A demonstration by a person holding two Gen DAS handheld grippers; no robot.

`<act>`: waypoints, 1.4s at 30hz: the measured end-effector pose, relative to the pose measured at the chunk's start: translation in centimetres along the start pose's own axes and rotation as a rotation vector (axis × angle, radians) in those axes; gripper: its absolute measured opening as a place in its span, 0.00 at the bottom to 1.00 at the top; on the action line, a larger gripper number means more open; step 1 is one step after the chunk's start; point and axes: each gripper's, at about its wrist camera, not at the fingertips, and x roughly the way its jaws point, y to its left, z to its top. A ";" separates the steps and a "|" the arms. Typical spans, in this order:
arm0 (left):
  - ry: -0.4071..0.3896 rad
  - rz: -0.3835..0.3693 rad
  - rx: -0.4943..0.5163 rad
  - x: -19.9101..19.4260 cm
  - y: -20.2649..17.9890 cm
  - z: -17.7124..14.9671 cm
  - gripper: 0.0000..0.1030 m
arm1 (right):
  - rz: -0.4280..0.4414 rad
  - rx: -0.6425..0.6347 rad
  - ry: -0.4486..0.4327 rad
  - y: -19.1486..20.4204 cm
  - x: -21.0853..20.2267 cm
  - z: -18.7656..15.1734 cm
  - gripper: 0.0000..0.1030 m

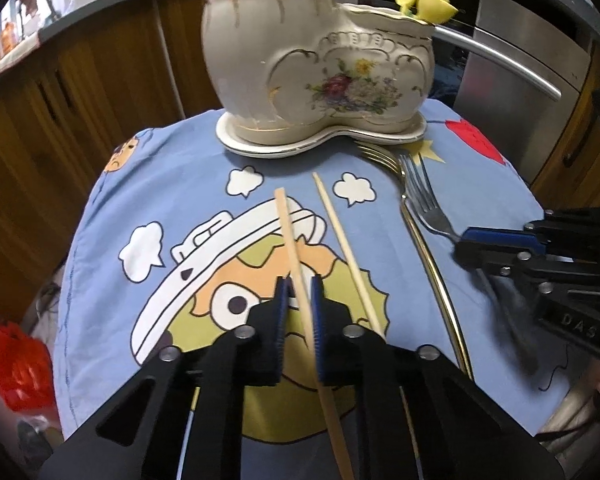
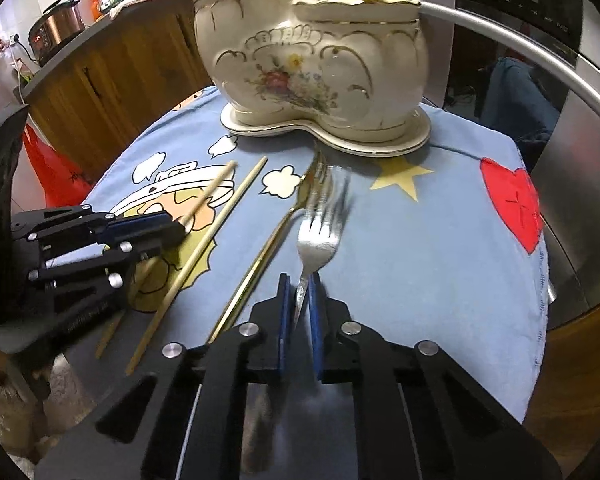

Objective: Organize utensils
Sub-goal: 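Grasp a fourth chopstick with the left gripper while the right grasps a silver fork, then lift the chopstick with the left gripper while the right carries the silver fork above the holder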

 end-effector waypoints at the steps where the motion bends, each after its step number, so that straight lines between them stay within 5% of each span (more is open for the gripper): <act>1: 0.001 -0.009 -0.004 0.0 0.2 0.0 0.08 | -0.002 -0.006 -0.001 -0.1 -0.2 -0.1 0.07; 12: 0.039 -0.010 0.019 -0.3 0.1 -0.4 0.07 | -0.027 -0.028 0.045 -0.5 0.1 0.0 0.06; 20: 0.015 -0.002 0.017 -0.5 0.1 -0.5 0.06 | -0.020 -0.042 -0.012 -0.7 -1.0 0.0 0.05; 34: -0.268 -0.077 -0.021 -7.7 2.4 1.7 0.06 | 0.030 -0.098 -0.409 -0.7 -8.9 1.6 0.05; 42: -0.484 -0.108 -0.056 -11.9 4.3 6.9 0.06 | 0.113 -0.077 -0.582 -0.9 -11.2 7.5 0.05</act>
